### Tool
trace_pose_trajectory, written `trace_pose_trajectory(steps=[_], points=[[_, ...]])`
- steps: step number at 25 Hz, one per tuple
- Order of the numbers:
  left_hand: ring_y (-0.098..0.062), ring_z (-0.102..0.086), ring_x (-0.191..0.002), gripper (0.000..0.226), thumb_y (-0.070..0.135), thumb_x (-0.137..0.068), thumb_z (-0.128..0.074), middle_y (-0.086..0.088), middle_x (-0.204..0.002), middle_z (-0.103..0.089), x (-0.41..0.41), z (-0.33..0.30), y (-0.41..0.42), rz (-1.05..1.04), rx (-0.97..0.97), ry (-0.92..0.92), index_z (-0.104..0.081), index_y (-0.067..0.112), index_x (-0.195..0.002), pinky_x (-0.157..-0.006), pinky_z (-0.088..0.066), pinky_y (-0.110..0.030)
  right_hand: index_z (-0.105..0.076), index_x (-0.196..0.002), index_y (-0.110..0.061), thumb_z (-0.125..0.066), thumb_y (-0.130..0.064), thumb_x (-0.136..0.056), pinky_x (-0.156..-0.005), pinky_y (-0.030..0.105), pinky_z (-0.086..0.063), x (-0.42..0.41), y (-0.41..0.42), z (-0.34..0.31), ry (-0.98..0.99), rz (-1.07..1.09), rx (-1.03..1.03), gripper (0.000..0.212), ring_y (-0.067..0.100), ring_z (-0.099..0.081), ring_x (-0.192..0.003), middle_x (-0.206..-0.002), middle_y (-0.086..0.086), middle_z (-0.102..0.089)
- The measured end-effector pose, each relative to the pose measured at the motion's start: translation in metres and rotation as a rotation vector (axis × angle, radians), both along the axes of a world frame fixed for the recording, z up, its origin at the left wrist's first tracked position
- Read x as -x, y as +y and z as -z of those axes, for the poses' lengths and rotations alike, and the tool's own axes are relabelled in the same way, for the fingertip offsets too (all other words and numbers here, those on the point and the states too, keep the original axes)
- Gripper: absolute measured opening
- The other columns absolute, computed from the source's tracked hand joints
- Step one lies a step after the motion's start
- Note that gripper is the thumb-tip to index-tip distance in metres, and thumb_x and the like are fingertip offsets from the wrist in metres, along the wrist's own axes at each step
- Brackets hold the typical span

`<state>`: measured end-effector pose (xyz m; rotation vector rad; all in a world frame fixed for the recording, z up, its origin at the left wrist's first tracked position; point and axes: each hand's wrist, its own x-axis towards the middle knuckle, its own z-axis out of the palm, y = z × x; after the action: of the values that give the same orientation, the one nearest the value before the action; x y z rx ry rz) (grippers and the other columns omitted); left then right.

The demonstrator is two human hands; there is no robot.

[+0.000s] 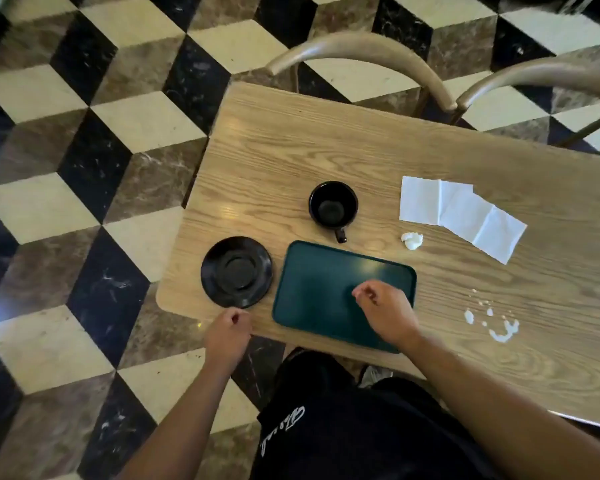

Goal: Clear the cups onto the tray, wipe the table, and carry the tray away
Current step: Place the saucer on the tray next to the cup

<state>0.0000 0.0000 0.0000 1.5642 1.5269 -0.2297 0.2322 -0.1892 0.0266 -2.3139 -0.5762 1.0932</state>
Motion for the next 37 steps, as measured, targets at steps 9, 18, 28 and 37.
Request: trace_pose_trajectory(steps=[9, 18, 28, 37], points=[[-0.026, -0.057, -0.094, 0.028, 0.020, -0.094, -0.061, -0.004, -0.103, -0.062, -0.011, 0.011, 0.072, -0.392, -0.109, -0.023, -0.053, 0.014, -0.120, -0.079, -0.041, -0.037, -0.040, -0.149, -0.005, -0.040, -0.015, -0.105, -0.122, 0.046, -0.024, -0.152, 0.106, 0.066, -0.644, -0.254, 0.011, 0.045, 0.037, -0.029, -0.148, -0.158, 0.017, -0.036], [-0.009, -0.059, -0.077, 0.011, 0.016, -0.095, -0.064, 0.006, -0.088, -0.064, -0.012, 0.013, 0.087, -0.337, -0.069, -0.068, -0.061, 0.019, -0.106, -0.057, -0.046, -0.022, -0.035, -0.155, -0.011, -0.029, -0.031, -0.107, -0.127, 0.043, -0.009, -0.171, 0.132, 0.121, -0.791, -0.267, -0.038, 0.053, 0.031, -0.018, -0.155, -0.166, 0.009, -0.027], [-0.028, -0.068, -0.089, 0.024, -0.002, -0.091, -0.068, -0.008, -0.090, -0.073, -0.012, 0.002, 0.083, -0.468, -0.027, -0.251, -0.071, 0.021, -0.097, -0.081, -0.058, -0.044, -0.043, -0.151, -0.014, -0.034, -0.025, -0.102, -0.127, 0.039, -0.009, -0.172, 0.135, 0.119, -0.831, -0.202, -0.076, 0.052, 0.030, -0.022, -0.154, -0.164, 0.006, -0.033], [-0.032, -0.072, -0.096, 0.031, -0.003, -0.092, -0.066, 0.005, -0.088, -0.078, 0.007, -0.009, 0.066, -0.515, -0.069, -0.283, -0.075, 0.026, -0.096, -0.090, -0.057, -0.053, -0.042, -0.152, -0.015, -0.037, -0.022, -0.097, -0.127, 0.042, -0.010, -0.171, 0.137, 0.117, -0.823, -0.201, -0.059, 0.056, 0.029, -0.021, -0.154, -0.164, 0.006, -0.031]])
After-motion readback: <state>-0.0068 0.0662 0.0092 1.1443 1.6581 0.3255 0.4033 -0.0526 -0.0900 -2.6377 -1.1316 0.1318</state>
